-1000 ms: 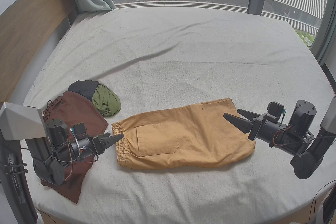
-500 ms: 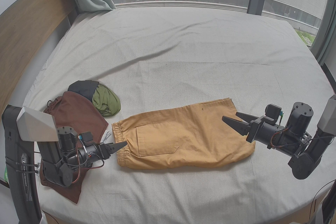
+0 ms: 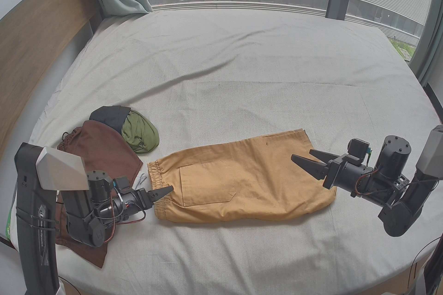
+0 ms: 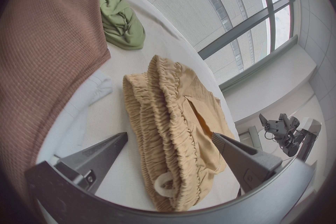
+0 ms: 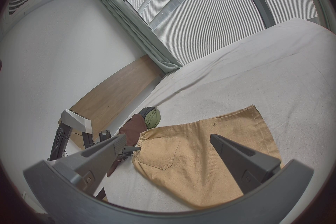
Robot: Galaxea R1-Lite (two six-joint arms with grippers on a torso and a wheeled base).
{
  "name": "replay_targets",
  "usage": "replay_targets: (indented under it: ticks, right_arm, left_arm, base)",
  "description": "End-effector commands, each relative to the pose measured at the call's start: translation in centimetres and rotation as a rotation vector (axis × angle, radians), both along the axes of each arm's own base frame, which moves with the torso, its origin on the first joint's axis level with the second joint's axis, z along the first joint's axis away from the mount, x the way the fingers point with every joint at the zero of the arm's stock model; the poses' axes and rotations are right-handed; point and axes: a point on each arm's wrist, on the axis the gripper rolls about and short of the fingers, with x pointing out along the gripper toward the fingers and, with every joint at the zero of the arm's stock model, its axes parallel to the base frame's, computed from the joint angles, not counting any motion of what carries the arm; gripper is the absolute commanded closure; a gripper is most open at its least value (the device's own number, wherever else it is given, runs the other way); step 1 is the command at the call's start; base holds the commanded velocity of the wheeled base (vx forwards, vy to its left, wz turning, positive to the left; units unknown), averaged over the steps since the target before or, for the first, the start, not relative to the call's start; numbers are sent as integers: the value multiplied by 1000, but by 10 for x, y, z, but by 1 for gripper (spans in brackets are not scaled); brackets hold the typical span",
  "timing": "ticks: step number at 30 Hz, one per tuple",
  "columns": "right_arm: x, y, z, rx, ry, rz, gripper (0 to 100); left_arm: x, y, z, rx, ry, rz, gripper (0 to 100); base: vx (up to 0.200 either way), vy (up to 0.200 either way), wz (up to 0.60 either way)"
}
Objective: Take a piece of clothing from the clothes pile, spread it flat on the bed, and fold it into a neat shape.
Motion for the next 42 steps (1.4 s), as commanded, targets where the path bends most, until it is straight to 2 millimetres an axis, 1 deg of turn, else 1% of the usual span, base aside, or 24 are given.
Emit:
replay_targets:
  ticks: [1, 5, 16, 25, 26, 32, 36, 39, 42]
  right_arm:
    - [0, 1, -3, -4, 10, 6, 0]
    - [0, 1, -3, -5, 8, 6, 0]
    - [0, 2, -4, -6, 11, 6, 0]
    - [0, 2, -5, -7, 14, 6, 0]
    - [0, 2, -5, -7, 14, 6, 0]
    - [0, 2, -4, -7, 13, 6, 0]
    - [0, 1, -5, -7, 14, 6, 0]
    - [1, 1, -6, -8, 17, 3, 0]
    - [2, -2, -5, -6, 13, -8, 0]
  left_arm:
    - [2, -8, -2, -26, 19, -7, 0]
    - [3, -9, 1, -52, 31, 2, 0]
    - [6, -15, 3, -50, 12, 7, 0]
    - [7, -15, 2, -46, 11, 15, 0]
    - [7, -15, 2, -45, 11, 18, 100]
    - [7, -18, 2, -60, 25, 20, 100]
    - [7, -17, 7, -76, 23, 27, 100]
    - [8, -18, 14, -108, 30, 36, 100]
    - [8, -16, 29, -126, -2, 42, 100]
  base:
    - [0, 0, 0]
    - [0, 0, 0]
    - [0, 0, 0]
    - [0, 0, 0]
    - [0, 0, 0]
    - [0, 0, 0]
    - [0, 0, 0]
    - [0, 0, 0]
    - [0, 0, 0]
